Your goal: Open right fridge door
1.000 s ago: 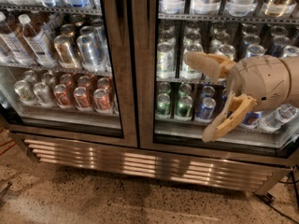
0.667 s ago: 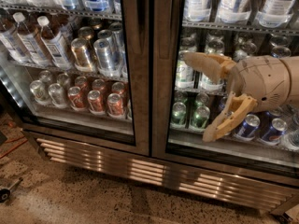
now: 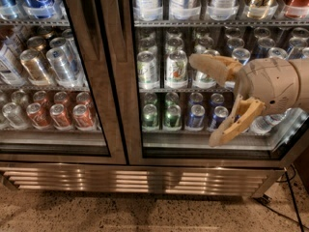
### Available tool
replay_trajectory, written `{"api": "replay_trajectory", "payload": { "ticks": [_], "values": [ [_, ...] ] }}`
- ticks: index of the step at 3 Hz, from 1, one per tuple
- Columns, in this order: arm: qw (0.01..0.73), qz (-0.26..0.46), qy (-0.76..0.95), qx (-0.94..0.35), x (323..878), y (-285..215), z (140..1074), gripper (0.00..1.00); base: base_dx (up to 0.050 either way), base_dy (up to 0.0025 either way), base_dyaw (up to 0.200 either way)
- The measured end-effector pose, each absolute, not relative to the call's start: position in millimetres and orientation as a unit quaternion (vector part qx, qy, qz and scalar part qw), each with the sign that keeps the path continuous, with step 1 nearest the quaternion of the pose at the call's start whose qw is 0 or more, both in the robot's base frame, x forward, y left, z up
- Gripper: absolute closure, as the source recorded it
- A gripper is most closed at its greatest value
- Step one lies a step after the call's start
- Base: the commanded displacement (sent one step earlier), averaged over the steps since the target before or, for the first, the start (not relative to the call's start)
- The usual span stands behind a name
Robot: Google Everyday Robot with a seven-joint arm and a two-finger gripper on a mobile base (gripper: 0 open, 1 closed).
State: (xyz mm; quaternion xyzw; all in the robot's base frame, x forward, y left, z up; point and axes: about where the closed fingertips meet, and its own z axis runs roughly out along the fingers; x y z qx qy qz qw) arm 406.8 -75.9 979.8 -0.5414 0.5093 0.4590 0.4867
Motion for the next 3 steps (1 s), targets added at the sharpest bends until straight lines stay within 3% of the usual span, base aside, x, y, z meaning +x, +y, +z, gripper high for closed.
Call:
{"api": "replay_trajectory", "payload": {
  "ticks": [2,3],
  "values": [
    [0.499,0.439,0.521,-0.536,439.4,-72.4,1014.7,0.0,0.0,0.0,0.0],
    [0.505,0.438,0.502,-0.549,447.4,-31.3,1029.3,0.0,0.0,0.0,0.0]
  ]
}}
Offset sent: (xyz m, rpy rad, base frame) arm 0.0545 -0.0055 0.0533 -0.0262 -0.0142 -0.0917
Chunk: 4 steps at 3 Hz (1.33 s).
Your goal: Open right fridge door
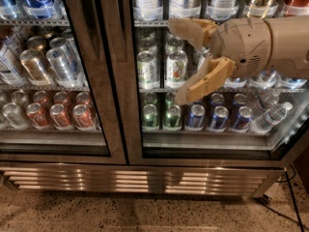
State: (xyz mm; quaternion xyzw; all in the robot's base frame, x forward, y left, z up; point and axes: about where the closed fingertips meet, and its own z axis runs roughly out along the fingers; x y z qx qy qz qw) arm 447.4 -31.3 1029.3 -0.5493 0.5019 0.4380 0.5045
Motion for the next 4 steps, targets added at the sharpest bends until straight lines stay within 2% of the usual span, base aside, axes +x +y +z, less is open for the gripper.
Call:
{"api": "replay_trajectory", "payload": {
  "ticks": [1,2,4],
  "values": [
    [0.5,0.437,0.499,-0.557,446.3,-19.1,1030.5,0.0,0.0,0.0,0.0],
    [0.495,0.432,0.486,-0.577,439.5,14.2,1033.5,0.0,0.0,0.0,0.0],
    [0.5,0.445,0.503,-0.546,449.6,4.8,1012.9,0.0,0.0,0.0,0.0]
  ]
}}
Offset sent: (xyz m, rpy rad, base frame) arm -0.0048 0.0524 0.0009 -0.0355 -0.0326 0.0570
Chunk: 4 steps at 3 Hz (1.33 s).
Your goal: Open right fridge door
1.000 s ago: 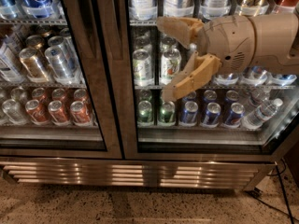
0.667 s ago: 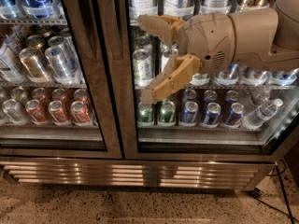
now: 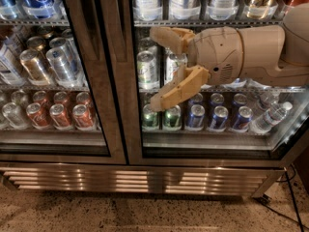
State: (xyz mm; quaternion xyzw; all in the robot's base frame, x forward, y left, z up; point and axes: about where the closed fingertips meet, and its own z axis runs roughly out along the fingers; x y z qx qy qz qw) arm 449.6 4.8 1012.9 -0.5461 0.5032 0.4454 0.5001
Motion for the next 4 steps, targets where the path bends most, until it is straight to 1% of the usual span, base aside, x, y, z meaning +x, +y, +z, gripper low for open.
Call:
{"api": "replay_trajectory", "payload": {
  "ticks": [1,3,4],
  "values": [
    [0.5,0.445,0.503,-0.546,449.6,4.8,1012.9,0.0,0.0,0.0,0.0],
    [0.539,0.412,0.502,-0.537,443.6,3.4,1020.1,0.0,0.0,0.0,0.0],
    [0.539,0.412,0.502,-0.537,443.6,3.4,1020.1,0.0,0.0,0.0,0.0]
  ]
}}
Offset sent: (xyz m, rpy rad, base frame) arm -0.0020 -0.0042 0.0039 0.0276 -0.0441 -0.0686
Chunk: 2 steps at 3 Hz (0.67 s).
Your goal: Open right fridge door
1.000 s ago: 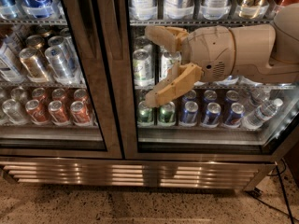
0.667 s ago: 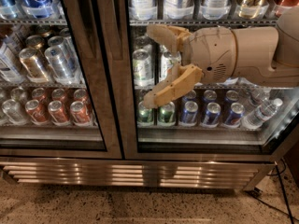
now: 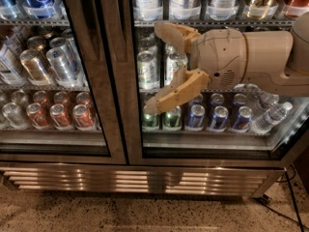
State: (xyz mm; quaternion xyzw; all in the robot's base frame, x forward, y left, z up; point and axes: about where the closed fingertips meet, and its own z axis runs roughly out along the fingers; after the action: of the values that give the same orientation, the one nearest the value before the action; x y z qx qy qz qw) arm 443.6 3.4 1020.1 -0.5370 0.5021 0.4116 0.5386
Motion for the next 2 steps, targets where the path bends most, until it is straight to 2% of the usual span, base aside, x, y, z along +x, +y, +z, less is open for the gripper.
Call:
{"api": "replay_trajectory", "payload": {
  "ticks": [2],
  "values": [
    [0.52,0.439,0.542,-0.494,481.9,9.9,1025.1,0.0,0.0,0.0,0.0]
  ]
}}
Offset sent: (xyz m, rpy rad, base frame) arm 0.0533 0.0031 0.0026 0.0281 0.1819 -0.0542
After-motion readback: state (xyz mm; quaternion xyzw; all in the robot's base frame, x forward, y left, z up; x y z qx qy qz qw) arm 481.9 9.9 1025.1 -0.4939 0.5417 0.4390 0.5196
